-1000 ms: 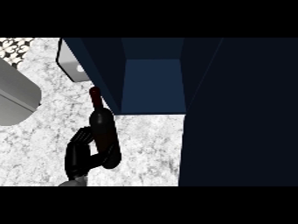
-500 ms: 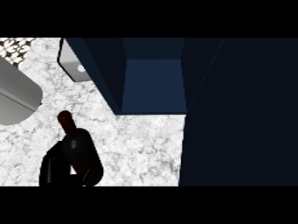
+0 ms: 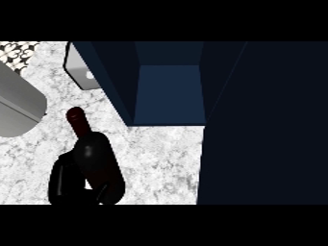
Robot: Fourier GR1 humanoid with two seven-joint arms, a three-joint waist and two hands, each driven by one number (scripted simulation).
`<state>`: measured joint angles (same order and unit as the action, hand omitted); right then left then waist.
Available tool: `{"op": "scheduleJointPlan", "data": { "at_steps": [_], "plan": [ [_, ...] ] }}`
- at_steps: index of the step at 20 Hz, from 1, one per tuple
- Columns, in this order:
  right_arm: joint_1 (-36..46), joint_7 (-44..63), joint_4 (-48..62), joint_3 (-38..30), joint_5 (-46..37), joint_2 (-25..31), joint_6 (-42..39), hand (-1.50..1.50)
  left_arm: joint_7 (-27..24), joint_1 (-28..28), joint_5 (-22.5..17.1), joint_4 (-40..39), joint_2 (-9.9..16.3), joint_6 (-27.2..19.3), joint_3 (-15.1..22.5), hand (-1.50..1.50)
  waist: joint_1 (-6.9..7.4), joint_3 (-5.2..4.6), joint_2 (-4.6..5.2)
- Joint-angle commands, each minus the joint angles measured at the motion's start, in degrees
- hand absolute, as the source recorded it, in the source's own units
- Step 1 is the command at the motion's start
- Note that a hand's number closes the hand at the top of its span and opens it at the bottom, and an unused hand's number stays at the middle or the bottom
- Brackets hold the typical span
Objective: Pick up the wine, place it into the cabinet and close the cabinet
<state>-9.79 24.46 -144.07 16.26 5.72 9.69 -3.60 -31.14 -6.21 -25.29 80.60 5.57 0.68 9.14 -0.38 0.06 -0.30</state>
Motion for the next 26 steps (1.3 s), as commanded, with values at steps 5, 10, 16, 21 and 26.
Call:
{"op": "scheduleJointPlan", "data": {
  "at_steps": [5,10,16,21,26],
  "plan": [
    [-0.8,5.7,-10.2,-0.8,5.4,0.2,0.5,-1.5,12.7,0.0,7.1,17.7,-4.0,-13.3,8.9,1.5,0.16,0.04,-0.12],
    [-0.2,8.2,-10.9,-0.9,5.4,-0.6,1.9,-1.5,21.7,9.2,8.4,18.3,-5.5,-20.0,10.4,1.5,-0.33,-0.02,0.07],
    [-2.0,4.7,-9.8,-2.4,6.7,-0.1,-1.4,-1.5,26.2,17.7,6.3,14.5,-5.5,-30.6,13.6,1.5,-0.78,0.0,0.14],
    [-1.8,4.0,-9.5,-4.3,7.6,0.0,-2.2,-1.5,24.7,23.1,5.8,7.8,-5.6,-37.0,16.4,1.5,-0.9,-0.01,0.2],
    [-0.1,8.4,-11.7,-6.3,10.2,0.5,-1.7,-1.5,20.8,26.7,4.6,0.5,-5.6,-38.3,15.7,1.5,-0.96,-0.06,0.3]
  ]
}}
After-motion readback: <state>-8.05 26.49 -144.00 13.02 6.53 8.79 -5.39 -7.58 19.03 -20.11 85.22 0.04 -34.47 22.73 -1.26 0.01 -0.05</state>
